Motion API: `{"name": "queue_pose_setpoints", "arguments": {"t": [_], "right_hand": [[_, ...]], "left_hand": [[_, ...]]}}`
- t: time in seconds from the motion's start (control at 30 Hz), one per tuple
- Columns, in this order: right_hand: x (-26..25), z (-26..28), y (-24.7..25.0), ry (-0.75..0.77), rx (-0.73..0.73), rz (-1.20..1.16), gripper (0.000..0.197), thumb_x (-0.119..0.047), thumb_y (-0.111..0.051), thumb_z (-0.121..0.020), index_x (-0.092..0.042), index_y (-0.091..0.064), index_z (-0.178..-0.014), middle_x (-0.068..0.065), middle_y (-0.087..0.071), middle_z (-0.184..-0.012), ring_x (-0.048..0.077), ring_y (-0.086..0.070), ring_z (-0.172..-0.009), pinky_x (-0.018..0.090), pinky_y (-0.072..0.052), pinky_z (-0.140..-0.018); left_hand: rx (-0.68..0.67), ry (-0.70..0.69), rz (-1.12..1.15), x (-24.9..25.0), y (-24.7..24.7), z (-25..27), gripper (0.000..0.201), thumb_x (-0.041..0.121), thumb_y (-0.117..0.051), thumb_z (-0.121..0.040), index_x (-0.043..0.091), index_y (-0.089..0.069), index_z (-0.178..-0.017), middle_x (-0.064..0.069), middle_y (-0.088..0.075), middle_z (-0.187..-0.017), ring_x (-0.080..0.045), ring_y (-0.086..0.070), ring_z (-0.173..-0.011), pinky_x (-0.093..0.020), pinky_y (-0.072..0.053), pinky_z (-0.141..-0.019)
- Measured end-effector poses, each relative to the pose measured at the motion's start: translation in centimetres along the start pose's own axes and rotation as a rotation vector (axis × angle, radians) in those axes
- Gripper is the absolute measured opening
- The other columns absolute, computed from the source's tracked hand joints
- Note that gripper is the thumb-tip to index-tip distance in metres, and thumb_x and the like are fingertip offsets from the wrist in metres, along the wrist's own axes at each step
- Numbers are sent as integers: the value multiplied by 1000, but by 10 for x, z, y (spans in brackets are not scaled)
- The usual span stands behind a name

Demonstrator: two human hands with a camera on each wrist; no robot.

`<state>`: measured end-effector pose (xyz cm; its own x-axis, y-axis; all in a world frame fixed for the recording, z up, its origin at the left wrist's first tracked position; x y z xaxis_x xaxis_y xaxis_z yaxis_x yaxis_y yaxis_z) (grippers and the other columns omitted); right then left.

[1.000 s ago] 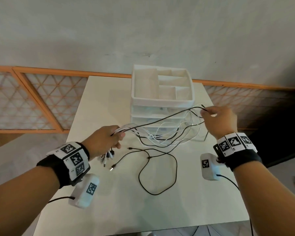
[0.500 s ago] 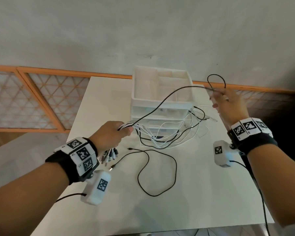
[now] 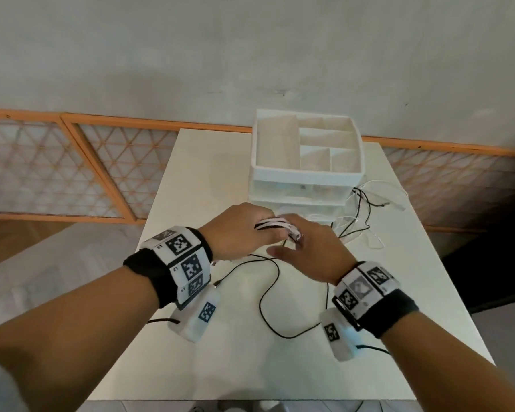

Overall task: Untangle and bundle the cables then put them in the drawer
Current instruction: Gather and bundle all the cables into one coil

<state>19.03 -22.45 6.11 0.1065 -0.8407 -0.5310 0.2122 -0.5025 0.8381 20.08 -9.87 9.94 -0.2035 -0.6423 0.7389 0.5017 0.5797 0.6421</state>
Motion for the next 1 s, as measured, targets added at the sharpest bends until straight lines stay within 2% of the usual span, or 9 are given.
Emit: {"name": "queue_pose_setpoints", "arguments": {"t": [0.1,0.17,0.23,0.37,0.5,0.6,0.7,0.87,1.0], "right_hand": [[39,-10,-9,-231,-43,-70,17,-35,-64,-91,-20,-65,-82,0,-69,-71,13,-66,-59,24,-49,-58],[63,-9,17,-304,245,-48,5,-25,-63,-90,-26,-67,-86,1,-74,-77,17,-70,-70,22,-45,-64],[67,-5,24,-257,461,-44,23,-19,-64,-88,-28,-69,-109,3,-75,-87,25,-69,-81,24,-45,-74],[52,-2,-36,-167,317,-190,66,-18,-68,-87,-37,-35,-141,-11,-68,-103,21,-68,-72,28,-50,-83],[20,4,-79,49,321,-159,39,-18,-64,-85,-32,-50,-118,-12,-65,-89,11,-56,-60,31,-52,-67],[-9,-15,-136,109,-87,120,38,-28,-57,-93,-36,-57,-130,-7,-60,-127,19,-63,-104,38,-52,-92],[-8,-30,-170,-15,-334,295,57,-27,-52,-98,-37,-32,-150,-3,-34,-153,25,-51,-130,40,-45,-104],[2,-30,-172,-105,-262,434,28,-17,-58,-92,-22,-57,-120,6,-45,-124,28,-57,-109,40,-51,-89],[2,-17,-170,33,-218,513,21,-14,-55,-88,-22,-60,-106,1,-55,-114,25,-50,-108,38,-39,-97]], "left_hand": [[-60,42,96,-13,4,15,38,47,-44,-101,21,-71,-100,7,-45,-66,-11,-41,-54,-19,-39,-54],[-107,117,63,-35,4,22,40,44,-37,-104,21,-70,-110,7,-43,-66,-9,-38,-52,-14,-35,-51],[-104,182,-35,-58,0,23,39,36,-39,-105,12,-70,-109,5,-48,-65,-5,-38,-44,-9,-31,-43],[100,344,-2,-102,5,26,30,21,-41,-104,16,-71,-101,0,-59,-82,-9,-47,-54,-18,-35,-44],[146,390,76,-121,4,29,30,22,-40,-104,22,-67,-90,2,-58,-78,-19,-52,-67,-27,-41,-58],[103,349,127,-113,-1,29,28,25,-44,-103,15,-60,-83,4,-49,-68,-13,-45,-58,-26,-35,-55],[62,313,114,-104,-4,29,33,27,-50,-102,10,-46,-74,-1,-42,-64,-16,-38,-56,-29,-31,-55],[55,374,235,-117,-7,31,33,25,-53,-99,-6,-61,-94,-6,-50,-70,-22,-44,-64,-29,-36,-61],[67,400,342,-122,-14,32,22,17,-50,-100,2,-61,-90,-6,-59,-74,-18,-52,-62,-27,-45,-59]]}}
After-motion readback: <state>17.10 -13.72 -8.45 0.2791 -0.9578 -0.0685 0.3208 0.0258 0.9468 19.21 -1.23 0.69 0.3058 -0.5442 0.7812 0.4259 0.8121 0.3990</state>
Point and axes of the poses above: each hand's wrist, its own z-axis away from the middle knuckle, its own y-axis out of the back of the hand, x = y × z, the point moved 9 cm from there along -z, towards the middle knuckle
